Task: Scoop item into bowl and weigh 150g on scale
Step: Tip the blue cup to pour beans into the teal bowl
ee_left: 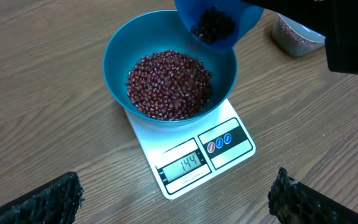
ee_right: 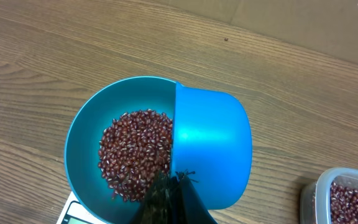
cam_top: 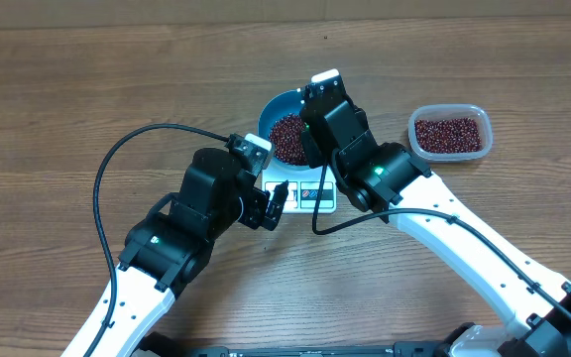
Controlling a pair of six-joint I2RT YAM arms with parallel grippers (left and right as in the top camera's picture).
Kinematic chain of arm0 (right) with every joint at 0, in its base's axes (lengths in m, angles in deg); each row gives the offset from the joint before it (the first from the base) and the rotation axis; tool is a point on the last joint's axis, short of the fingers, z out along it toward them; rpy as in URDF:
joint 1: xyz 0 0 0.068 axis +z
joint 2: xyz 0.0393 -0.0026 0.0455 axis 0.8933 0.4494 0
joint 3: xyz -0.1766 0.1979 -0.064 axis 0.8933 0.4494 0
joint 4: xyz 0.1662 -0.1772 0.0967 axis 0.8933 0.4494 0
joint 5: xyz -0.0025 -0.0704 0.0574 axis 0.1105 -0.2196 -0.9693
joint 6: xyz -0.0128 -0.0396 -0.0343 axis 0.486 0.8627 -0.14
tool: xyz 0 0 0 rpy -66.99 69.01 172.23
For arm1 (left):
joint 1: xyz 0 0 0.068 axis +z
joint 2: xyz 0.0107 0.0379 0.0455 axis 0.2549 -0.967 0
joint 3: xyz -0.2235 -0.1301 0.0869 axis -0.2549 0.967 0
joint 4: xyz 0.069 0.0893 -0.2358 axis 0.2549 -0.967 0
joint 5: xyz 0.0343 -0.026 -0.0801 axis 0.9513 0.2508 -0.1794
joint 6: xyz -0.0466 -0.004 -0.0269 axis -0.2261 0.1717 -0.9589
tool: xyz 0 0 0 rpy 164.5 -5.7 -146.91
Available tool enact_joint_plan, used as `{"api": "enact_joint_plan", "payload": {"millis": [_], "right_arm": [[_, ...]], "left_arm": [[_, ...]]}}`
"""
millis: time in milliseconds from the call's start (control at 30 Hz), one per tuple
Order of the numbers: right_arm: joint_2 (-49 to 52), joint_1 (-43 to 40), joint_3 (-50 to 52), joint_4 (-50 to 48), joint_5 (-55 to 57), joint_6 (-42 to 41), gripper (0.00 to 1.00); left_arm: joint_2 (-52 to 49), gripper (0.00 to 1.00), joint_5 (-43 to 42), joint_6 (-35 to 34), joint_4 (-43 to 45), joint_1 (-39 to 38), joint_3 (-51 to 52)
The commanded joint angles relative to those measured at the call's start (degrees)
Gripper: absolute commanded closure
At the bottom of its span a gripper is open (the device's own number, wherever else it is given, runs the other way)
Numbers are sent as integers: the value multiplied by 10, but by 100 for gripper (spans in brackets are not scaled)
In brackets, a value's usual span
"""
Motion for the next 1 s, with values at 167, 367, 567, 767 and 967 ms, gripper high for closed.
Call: {"api": "enact_joint_plan", "payload": {"millis": [167, 367, 567, 767, 967], "right_arm": [[1, 1, -3, -4, -24, -4, 96], [1, 1, -3, -4, -28, -4, 96], [1, 1, -3, -4, -28, -4, 96], [1, 1, -3, -4, -28, -4, 96], [1, 1, -3, -4, -28, -4, 96]], "left_arm": [[-2, 1, 0, -5, 1, 0, 5], [-2, 0, 0, -5, 1, 0, 5], [-2, 1, 0, -5, 1, 0, 5], [-2, 0, 0, -5, 1, 0, 5], [-2, 1, 0, -5, 1, 0, 5]]}}
